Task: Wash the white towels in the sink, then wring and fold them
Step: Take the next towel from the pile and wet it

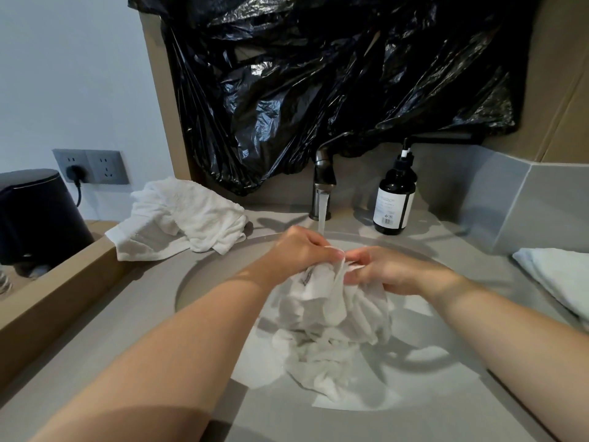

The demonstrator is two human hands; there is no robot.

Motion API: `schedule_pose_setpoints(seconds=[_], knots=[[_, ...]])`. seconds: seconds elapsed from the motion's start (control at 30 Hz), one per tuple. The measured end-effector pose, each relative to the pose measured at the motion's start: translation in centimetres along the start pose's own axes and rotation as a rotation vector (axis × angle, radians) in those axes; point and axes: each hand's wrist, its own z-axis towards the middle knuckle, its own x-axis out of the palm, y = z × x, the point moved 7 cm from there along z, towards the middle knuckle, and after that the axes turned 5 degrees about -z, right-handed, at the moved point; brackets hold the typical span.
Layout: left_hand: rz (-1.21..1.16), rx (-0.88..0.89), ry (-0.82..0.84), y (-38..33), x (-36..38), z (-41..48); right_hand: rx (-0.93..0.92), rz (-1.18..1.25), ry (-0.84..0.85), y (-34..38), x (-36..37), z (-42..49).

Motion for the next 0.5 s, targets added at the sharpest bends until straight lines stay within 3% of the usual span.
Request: schedule_pose_setpoints(seconds=[0.13, 0.37, 0.43, 0.5], knots=[[-0.157, -0.002, -0.144, 0.7, -1.4, 0.0, -0.046, 0.071, -0.216, 1.4, -1.8, -0.8], [-0.262, -0.127, 0.427, 5.1, 2.3, 0.1, -0.237, 0.434, -0.337, 6.5, -5.5, -3.8], [-0.194, -0.065, 0.502, 3.6, 4.6, -0.1, -0.257, 0.548, -0.357, 7.4, -5.6, -4.5], [-0.161, -0.047, 0.476, 2.4, 6.3, -0.3, -0.264, 0.672, -0.4, 7.9, -5.7, -4.8]])
